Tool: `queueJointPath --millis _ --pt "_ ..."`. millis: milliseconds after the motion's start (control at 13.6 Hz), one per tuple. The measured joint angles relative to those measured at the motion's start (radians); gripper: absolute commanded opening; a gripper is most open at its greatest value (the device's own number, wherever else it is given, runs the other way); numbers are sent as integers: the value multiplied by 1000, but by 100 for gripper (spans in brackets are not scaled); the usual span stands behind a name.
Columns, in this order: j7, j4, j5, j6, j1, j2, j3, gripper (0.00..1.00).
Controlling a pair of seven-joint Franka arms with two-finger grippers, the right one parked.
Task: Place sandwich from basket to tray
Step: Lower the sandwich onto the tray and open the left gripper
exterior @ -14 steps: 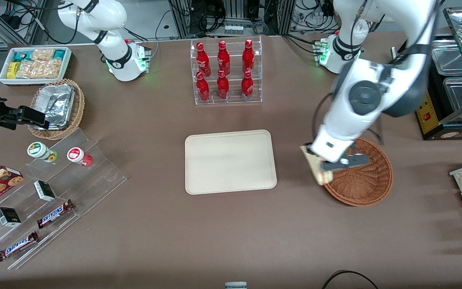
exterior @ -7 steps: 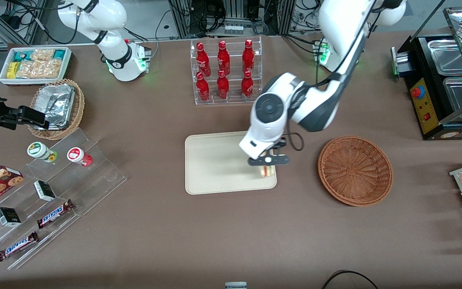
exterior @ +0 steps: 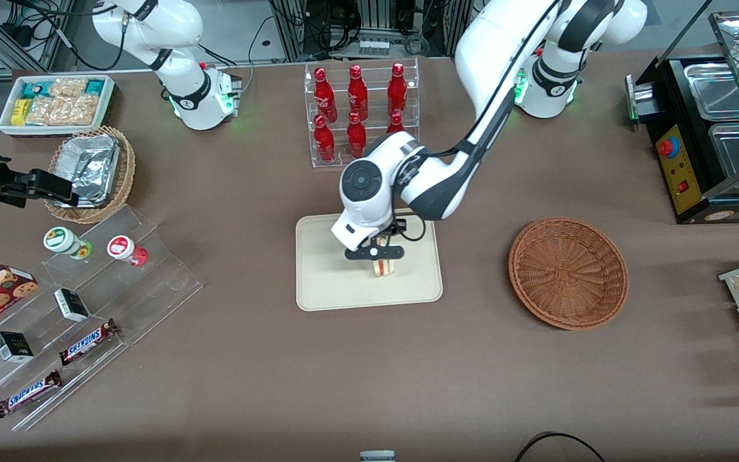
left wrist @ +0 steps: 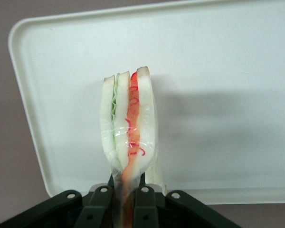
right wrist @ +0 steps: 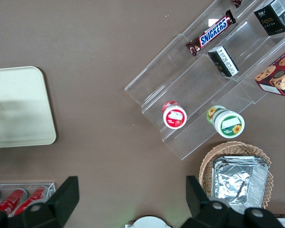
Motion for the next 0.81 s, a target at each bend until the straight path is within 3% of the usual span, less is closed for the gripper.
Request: queueJointPath --millis 441,515,588,662,809 --pt "0 11 0 21 -39 58 1 0" --pt "0 12 0 21 -39 59 1 24" --pt "0 13 0 21 -40 59 1 81" --pt "0 13 0 21 -42 59 1 99" --pt "1 13 1 21 -45 60 1 100"
